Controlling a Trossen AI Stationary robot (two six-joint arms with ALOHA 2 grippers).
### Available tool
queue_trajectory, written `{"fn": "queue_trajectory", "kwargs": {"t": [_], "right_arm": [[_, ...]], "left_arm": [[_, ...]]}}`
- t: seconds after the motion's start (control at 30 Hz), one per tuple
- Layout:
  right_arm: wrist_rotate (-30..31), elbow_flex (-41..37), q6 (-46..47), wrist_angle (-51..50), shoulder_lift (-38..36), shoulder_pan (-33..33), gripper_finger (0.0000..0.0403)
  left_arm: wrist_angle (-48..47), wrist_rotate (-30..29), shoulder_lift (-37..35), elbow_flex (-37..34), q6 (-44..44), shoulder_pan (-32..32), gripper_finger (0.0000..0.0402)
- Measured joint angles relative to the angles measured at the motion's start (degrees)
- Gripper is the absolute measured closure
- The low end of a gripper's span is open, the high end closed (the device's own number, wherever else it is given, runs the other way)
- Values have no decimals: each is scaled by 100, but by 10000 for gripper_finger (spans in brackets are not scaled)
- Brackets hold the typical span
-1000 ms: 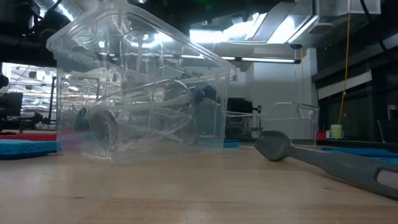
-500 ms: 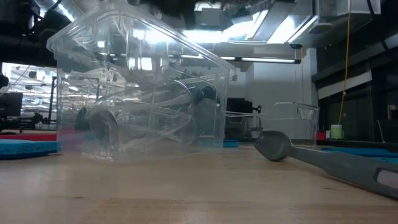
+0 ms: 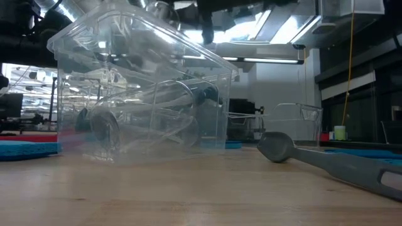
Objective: Pick & Place Kitchen Sink Supplies
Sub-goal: Put the liquid dispenser bottle into the white bin
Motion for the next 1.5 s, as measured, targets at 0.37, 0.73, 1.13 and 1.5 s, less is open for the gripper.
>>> {"fn": "queue_trajectory", "kwargs": {"t": [0.37, 0.73, 1.13, 1.5], "right_arm": [[1288, -2097, 550, 3656, -2, 569, 266], [1819, -1527, -86, 3128, 313, 876, 266], [1793, -1005, 223, 2726, 915, 874, 240], [1605, -562, -1060, 1341, 910, 872, 193]], "left_arm": [[0, 2, 0, 0, 0, 0, 151], [-2, 2, -2, 2, 1, 0, 151], [-3, 1, 0, 1, 2, 0, 151], [2, 2, 0, 1, 0, 0, 151]]}}
